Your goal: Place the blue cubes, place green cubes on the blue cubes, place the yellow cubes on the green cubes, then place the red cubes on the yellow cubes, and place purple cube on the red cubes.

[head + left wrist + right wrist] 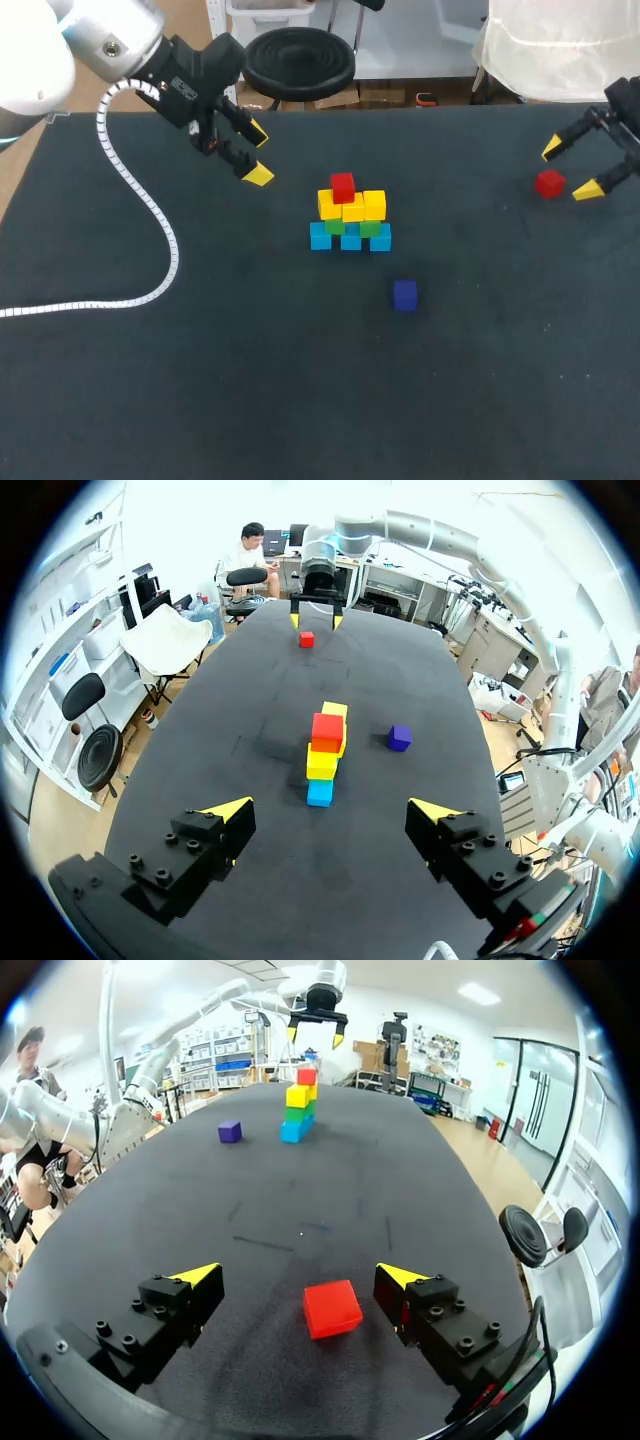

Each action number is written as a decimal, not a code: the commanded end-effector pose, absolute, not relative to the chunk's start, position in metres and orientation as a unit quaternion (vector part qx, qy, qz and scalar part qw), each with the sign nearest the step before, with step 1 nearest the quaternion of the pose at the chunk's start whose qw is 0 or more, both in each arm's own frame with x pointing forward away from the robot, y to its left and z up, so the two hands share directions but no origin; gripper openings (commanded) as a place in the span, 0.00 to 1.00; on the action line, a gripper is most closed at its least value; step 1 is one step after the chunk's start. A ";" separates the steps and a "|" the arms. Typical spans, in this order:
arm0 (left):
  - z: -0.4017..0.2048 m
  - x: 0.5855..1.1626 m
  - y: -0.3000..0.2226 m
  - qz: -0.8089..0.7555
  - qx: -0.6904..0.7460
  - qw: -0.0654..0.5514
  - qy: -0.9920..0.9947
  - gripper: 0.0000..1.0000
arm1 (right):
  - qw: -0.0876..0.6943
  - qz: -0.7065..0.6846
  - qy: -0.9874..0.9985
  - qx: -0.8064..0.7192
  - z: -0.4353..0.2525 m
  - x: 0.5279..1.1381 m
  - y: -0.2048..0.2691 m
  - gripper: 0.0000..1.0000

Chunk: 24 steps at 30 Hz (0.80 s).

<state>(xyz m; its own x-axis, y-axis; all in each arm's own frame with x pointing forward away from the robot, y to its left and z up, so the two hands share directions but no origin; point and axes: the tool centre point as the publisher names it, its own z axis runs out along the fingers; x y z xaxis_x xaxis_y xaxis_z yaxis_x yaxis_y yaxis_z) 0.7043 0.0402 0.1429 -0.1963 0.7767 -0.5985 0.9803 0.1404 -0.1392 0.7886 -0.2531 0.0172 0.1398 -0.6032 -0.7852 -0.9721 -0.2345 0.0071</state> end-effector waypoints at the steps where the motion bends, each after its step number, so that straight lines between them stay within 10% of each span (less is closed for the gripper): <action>1: 0.143 0.704 0.040 -0.257 0.602 0.196 0.730 1.00 | 0.235 0.376 0.543 -0.713 0.010 0.804 -0.255 1.00; 24: 0.143 0.704 0.040 -0.257 0.602 0.196 0.730 1.00 | 0.201 0.392 0.547 -0.712 -0.011 0.814 -0.250 1.00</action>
<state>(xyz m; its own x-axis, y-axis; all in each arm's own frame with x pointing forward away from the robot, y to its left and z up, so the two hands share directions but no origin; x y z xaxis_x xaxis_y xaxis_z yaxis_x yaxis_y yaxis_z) 0.7043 0.0402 0.1429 -0.1963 0.7767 -0.5985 0.9803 0.1404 -0.1392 0.8043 -0.2478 -0.0079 0.0987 -0.6280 -0.7719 -0.9853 -0.1704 0.0127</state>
